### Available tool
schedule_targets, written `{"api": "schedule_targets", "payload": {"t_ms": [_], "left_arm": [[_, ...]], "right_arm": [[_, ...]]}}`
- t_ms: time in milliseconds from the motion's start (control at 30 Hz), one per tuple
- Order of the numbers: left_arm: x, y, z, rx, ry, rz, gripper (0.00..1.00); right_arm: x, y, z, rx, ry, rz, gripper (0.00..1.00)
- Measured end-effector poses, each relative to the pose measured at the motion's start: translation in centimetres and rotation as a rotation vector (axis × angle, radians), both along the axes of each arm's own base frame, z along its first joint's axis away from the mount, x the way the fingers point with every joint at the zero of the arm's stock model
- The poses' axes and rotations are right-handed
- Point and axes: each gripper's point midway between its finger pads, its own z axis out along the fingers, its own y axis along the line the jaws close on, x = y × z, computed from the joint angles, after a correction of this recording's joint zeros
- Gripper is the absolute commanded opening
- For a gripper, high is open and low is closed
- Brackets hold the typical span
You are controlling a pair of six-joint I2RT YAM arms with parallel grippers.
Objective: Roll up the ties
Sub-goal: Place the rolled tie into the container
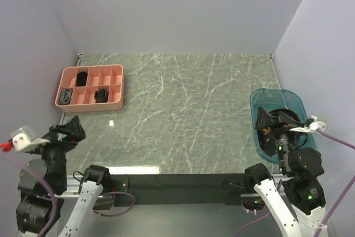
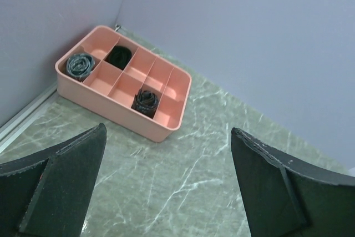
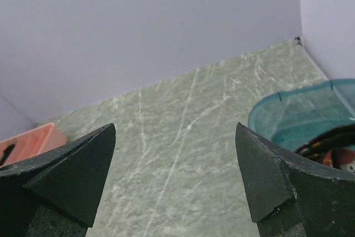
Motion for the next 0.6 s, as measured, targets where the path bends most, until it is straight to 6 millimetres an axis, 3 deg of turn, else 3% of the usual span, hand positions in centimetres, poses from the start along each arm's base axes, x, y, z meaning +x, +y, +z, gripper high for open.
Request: {"api": "schedule_targets", "payload": {"t_ms": [100, 267, 600], "left_arm": [[-1.4, 0.6, 0.3, -0.016, -0.063, 0.013, 0.99], [-2.0, 1.4, -0.6, -0.028, -0.088, 0.055, 0.99], [-1.4, 2.1, -1.8, -0.055, -0.098, 0.11, 0.99]], "right_arm": [[0.1, -0.4, -1.6, -0.004, 0.021, -0.025, 0.94], [0.1, -0.8, -3.2, -0.005, 0.035, -0.048, 0.94], [-0.7, -1.3, -3.0, 0.001, 0.004, -0.058, 0.94]]}}
